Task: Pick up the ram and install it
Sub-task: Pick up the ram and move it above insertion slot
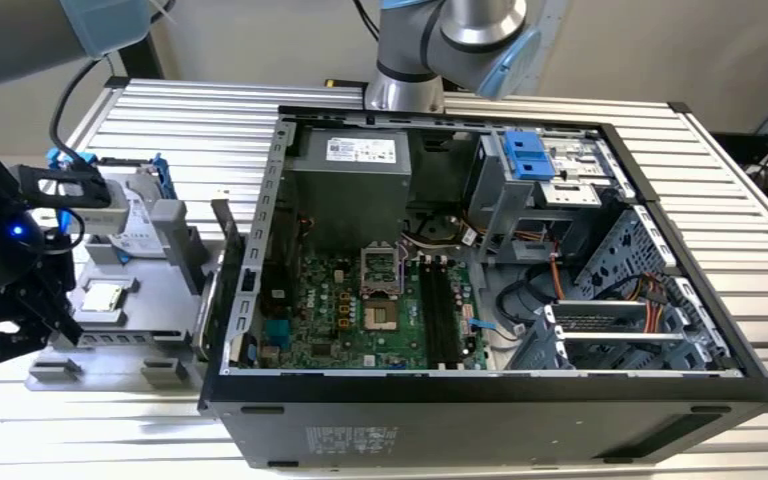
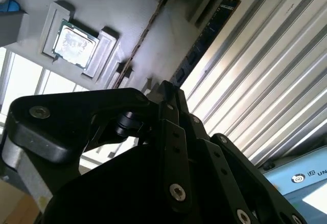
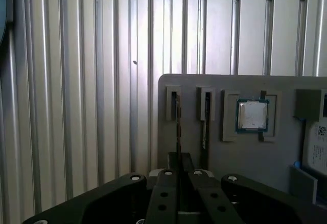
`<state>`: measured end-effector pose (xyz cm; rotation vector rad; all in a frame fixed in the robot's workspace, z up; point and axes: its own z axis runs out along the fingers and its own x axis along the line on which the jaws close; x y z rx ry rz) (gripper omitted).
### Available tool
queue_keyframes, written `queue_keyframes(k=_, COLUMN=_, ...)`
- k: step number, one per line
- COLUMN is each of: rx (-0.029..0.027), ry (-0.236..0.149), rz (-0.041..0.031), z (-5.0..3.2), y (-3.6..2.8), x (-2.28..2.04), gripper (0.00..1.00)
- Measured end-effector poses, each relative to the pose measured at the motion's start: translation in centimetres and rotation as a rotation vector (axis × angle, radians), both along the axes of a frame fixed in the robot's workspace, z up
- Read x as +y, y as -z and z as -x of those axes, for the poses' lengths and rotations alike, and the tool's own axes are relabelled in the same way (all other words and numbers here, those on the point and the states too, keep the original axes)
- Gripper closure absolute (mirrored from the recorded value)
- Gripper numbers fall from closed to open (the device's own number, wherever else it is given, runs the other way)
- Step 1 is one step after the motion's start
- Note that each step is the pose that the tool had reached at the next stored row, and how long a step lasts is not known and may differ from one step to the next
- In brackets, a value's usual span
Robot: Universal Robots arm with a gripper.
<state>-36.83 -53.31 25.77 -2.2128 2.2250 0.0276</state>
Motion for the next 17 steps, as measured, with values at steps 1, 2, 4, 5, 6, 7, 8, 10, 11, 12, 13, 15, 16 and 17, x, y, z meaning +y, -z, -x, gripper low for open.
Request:
queue_keyframes(k=1, rx=0.0, ry=0.0, rz=0.0, z=0.0, y=0.0, x=0.0, gripper=1.0)
queue_keyframes(k=2, rx=-0.0001, ry=0.0, rz=0.0, z=0.0, y=0.0, x=0.0, gripper=1.0)
queue_keyframes(k=4, rx=-0.0001, ry=0.0, rz=0.0, z=0.0, y=0.0, x=0.0, gripper=1.0)
queue_keyframes(k=5, rx=0.0, ry=0.0, rz=0.0001, z=0.0, y=-0.01, x=0.0, gripper=1.0)
queue_keyframes(k=6, rx=0.0001, ry=0.0, rz=0.0001, z=0.0, y=-0.04, x=0.0, gripper=1.0)
queue_keyframes(k=7, rx=0.0005, ry=0.0, rz=0.0005, z=0.0, y=-0.12, x=-0.01, gripper=1.0)
queue_keyframes(k=8, rx=0.0004, ry=0.0, rz=0.0004, z=0.0, y=-0.22, x=0.0, gripper=1.0)
queue_keyframes(k=10, rx=0.0001, ry=0.0, rz=0.0002, z=0.0, y=-0.48, x=0.0, gripper=1.0)
queue_keyframes(k=11, rx=0.0002, ry=0.0, rz=0.0002, z=0.0, y=-0.6, x=0.0, gripper=1.0)
queue_keyframes(k=12, rx=0.0, ry=0.0, rz=0.0001, z=0.0, y=-0.71, x=0.0, gripper=1.0)
queue_keyframes(k=13, rx=0.0001, ry=0.0, rz=0.0001, z=0.0, y=-0.84, x=0.0, gripper=1.0)
queue_keyframes(k=15, rx=0.0001, ry=0.0, rz=0.0002, z=-0.01, y=-1.18, x=-0.01, gripper=1.0)
queue_keyframes(k=16, rx=0.0002, ry=0.0, rz=0.0002, z=0.0, y=-1.38, x=-0.01, gripper=1.0)
queue_keyframes(k=17, rx=0.0001, ry=0.0, rz=0.0002, z=0.0, y=-1.57, x=0.0, gripper=1.0)
